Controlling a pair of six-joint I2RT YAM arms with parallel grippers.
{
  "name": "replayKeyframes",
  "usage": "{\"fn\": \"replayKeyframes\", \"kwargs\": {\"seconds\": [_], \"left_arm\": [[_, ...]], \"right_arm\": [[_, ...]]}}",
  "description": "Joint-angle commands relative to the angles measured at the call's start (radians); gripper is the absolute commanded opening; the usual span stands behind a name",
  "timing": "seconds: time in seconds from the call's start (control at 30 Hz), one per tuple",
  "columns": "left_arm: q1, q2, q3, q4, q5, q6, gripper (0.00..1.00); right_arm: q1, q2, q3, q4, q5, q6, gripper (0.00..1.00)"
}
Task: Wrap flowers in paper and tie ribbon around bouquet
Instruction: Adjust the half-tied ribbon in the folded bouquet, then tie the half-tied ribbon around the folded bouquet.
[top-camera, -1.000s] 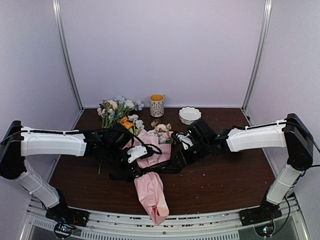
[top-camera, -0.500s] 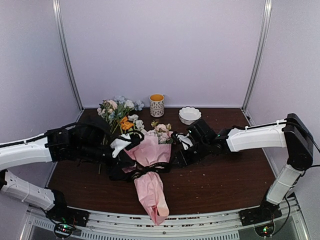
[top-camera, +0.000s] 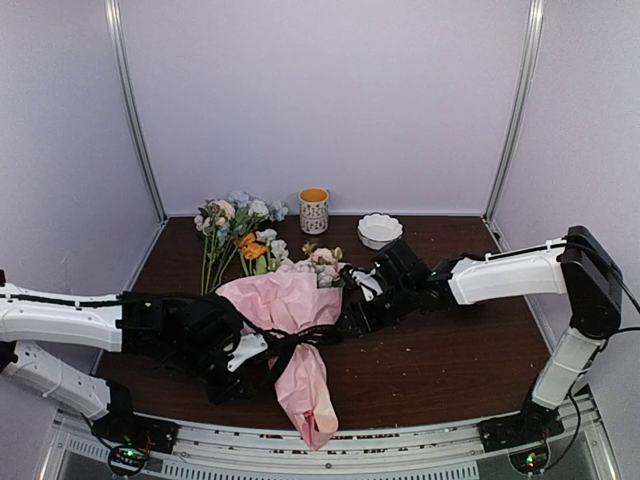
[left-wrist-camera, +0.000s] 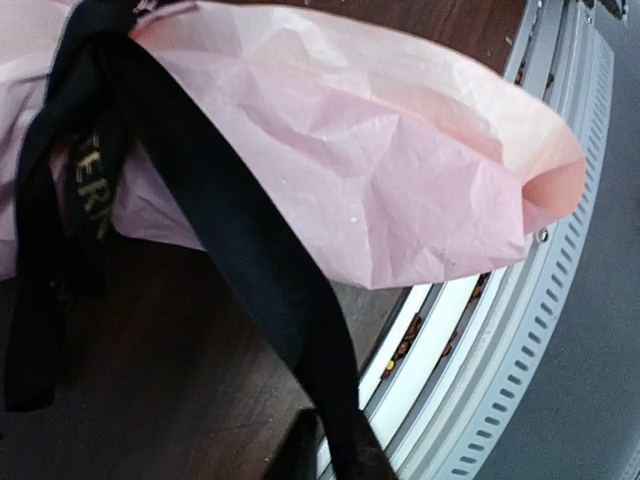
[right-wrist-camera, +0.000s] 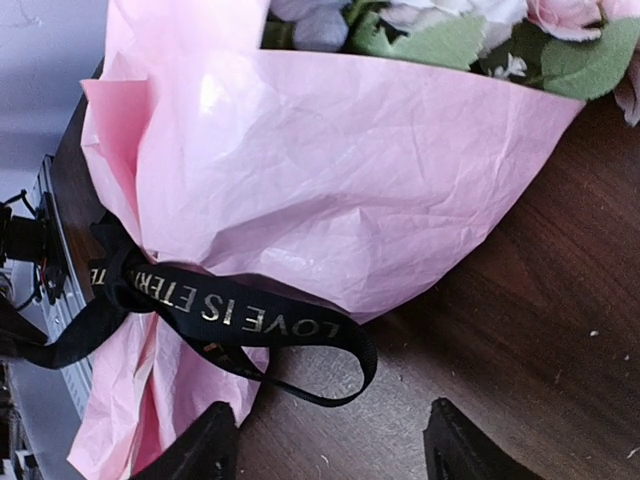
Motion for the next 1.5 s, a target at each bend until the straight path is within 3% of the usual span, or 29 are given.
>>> {"fn": "replayKeyframes", "kwargs": {"seconds": [0.0, 0.1, 0.23, 0.33, 0.43, 0.5, 0.57, 0.8, 1.03, 1.1, 1.17, 1.23, 1.3, 1.33, 1.37, 1.47], "left_arm": [[-0.045, 0.09, 0.038, 0.0, 0.075, -0.005, 0.47], [-0.065, 0.081, 0.066, -0.002, 0.051, 0.021, 0.68], [-0.062, -0.006, 0.078, -0.013, -0.086, 0.012, 0.96], [-0.01, -0.081, 0.063, -0.03, -0.198, -0.035, 0.98], [0.164, -0.136, 0.008, -0.054, -0.25, -0.097, 0.93], [0.318, -0.167, -0.079, 0.006, -0.182, -0.129, 0.9], [0.395, -0.188, -0.158, 0.106, -0.097, -0.152, 0.91], [0.403, -0.101, -0.211, 0.164, -0.179, -0.186, 0.95], [0.403, 0.085, -0.255, 0.373, -0.292, -0.191, 0.97], [0.401, 0.106, -0.254, 0.432, -0.277, -0.169, 0.93], [0.401, 0.119, -0.247, 0.45, -0.271, -0.155, 0.8], [0.401, 0.113, -0.247, 0.457, -0.263, -0.144, 0.54], [0.402, 0.089, -0.257, 0.47, -0.253, -0.142, 0.19], [0.401, 0.074, -0.261, 0.468, -0.251, -0.144, 0.07], [0.401, 0.058, -0.265, 0.464, -0.249, -0.146, 0.0], [0.403, -0.001, -0.273, 0.446, -0.266, -0.147, 0.0]], "right_arm": [[0.0, 0.041, -0.005, 0.043, -0.023, 0.039, 0.7], [-0.001, 0.044, -0.021, 0.07, -0.028, 0.05, 0.73], [-0.001, 0.064, -0.015, 0.082, -0.055, 0.038, 0.73], [-0.001, 0.092, -0.002, 0.082, -0.099, 0.025, 0.71], [-0.001, 0.114, 0.003, 0.093, -0.118, 0.019, 0.7], [-0.001, 0.126, 0.014, 0.098, -0.129, 0.014, 0.7], [-0.001, 0.135, 0.025, 0.099, -0.13, 0.01, 0.68], [-0.001, 0.154, 0.035, 0.117, -0.153, 0.006, 0.56], [-0.001, 0.167, 0.05, 0.109, -0.169, 0.0, 0.48], [-0.001, 0.165, 0.056, 0.102, -0.177, -0.006, 0.36], [0.0, 0.165, 0.056, 0.097, -0.178, -0.01, 0.25], [0.0, 0.162, 0.056, 0.089, -0.179, -0.014, 0.16], [0.001, 0.154, 0.05, 0.079, -0.18, -0.014, 0.11], [0.0, 0.15, 0.044, 0.075, -0.18, -0.015, 0.09], [0.001, 0.142, 0.038, 0.073, -0.181, -0.015, 0.07], [0.003, 0.12, 0.02, 0.061, -0.184, -0.021, 0.0]]}}
